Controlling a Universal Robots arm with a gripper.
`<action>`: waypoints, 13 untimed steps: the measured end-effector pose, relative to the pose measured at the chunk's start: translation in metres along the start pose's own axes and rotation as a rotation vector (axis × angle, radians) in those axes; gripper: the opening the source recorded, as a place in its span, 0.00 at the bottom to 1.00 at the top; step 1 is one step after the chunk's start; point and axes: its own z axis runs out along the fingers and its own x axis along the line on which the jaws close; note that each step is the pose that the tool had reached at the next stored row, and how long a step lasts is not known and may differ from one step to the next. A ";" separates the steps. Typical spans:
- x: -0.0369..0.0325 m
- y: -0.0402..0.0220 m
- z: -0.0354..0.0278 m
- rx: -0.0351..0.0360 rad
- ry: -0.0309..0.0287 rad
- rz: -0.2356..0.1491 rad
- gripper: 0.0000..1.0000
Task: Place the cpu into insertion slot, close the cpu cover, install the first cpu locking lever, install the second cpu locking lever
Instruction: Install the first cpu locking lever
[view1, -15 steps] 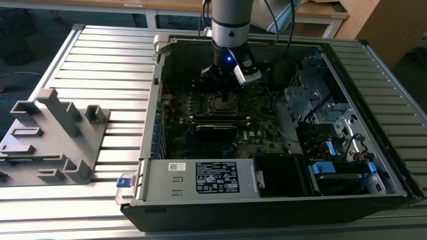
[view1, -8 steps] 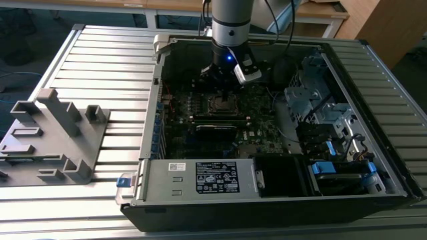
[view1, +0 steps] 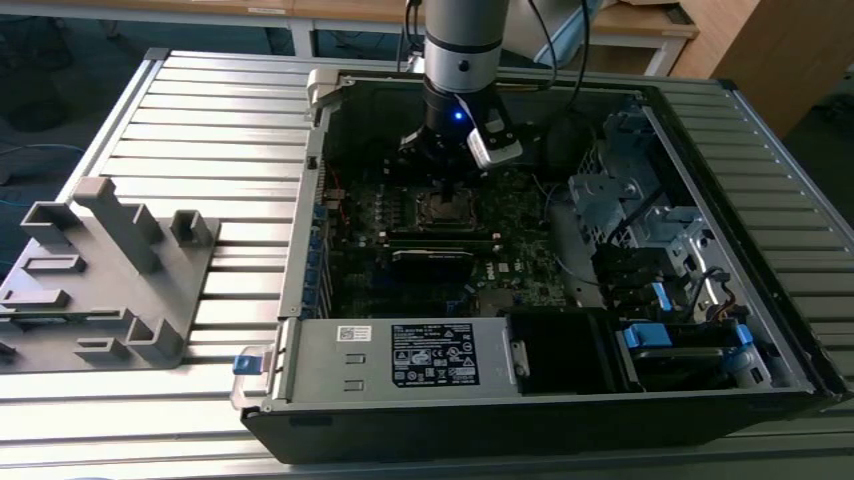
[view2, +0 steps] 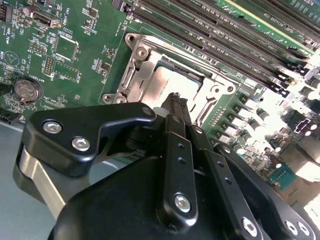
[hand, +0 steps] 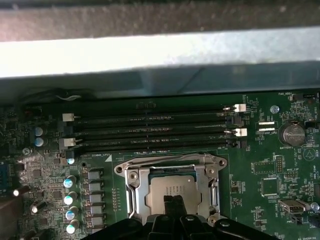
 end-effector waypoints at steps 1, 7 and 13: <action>0.0000 0.0000 -0.0006 0.0000 0.0000 0.000 0.11; -0.0001 -0.0003 -0.0020 -0.0055 0.0005 0.000 0.11; -0.0001 -0.0009 -0.0019 -0.0194 0.0014 0.001 0.11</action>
